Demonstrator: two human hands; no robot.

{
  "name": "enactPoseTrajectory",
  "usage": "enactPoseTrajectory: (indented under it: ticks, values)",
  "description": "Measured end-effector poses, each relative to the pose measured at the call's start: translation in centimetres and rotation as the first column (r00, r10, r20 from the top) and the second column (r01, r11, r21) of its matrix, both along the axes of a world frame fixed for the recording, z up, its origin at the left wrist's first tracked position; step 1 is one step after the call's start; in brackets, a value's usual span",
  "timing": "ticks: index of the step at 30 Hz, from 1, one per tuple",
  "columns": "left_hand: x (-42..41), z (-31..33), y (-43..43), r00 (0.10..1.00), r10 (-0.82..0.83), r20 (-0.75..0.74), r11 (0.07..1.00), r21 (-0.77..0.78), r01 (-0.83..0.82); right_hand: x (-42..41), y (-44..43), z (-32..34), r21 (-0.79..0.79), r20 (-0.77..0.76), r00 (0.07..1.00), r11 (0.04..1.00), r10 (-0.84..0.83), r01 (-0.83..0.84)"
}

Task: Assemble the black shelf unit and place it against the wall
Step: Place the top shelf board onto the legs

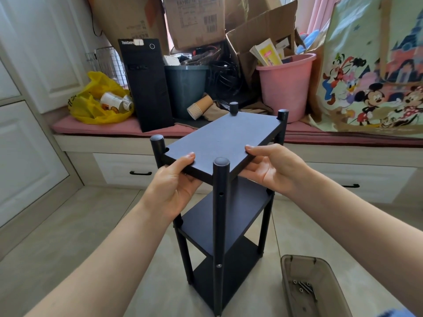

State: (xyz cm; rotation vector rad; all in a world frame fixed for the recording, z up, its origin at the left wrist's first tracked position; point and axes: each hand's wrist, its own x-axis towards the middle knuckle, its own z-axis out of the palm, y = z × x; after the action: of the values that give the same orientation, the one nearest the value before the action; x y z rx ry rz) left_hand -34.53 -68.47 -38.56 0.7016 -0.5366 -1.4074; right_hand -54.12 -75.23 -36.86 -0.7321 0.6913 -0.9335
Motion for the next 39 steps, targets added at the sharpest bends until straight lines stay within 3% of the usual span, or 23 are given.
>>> enactPoseTrajectory:
  ticks: [5, 13, 17, 26, 39]
  values:
    - [0.2, 0.1, -0.2, 1.000, -0.005, 0.005, 1.000, 0.007, 0.005, -1.2, -0.9, 0.5, -0.001, -0.078, 0.997, 1.000, 0.002, -0.002]
    - [0.3, -0.2, -0.6, 1.000, 0.006, 0.005, 1.000, 0.015, -0.006, -2.9, -7.0, 2.8, -0.013, -0.285, 0.926, 0.967, -0.247, 0.254]
    - [0.0, 0.0, -0.9, 0.999, 0.033, 0.029, 0.999, 0.040, -0.035, -1.9, -8.8, 2.3, -0.036, -0.355, 0.892, 0.957, -0.281, 0.288]
    - [-1.2, 1.3, -0.9, 0.995, 0.088, 0.050, 0.984, 0.148, -0.094, -2.3, -8.9, 1.2, 0.048, -0.385, 0.893, 0.961, -0.235, 0.273]
    - [-0.1, -0.2, -0.6, 1.000, 0.018, 0.009, 0.999, 0.037, -0.018, -1.9, -9.5, -0.4, 0.004, -0.252, 0.927, 0.958, -0.278, 0.288]
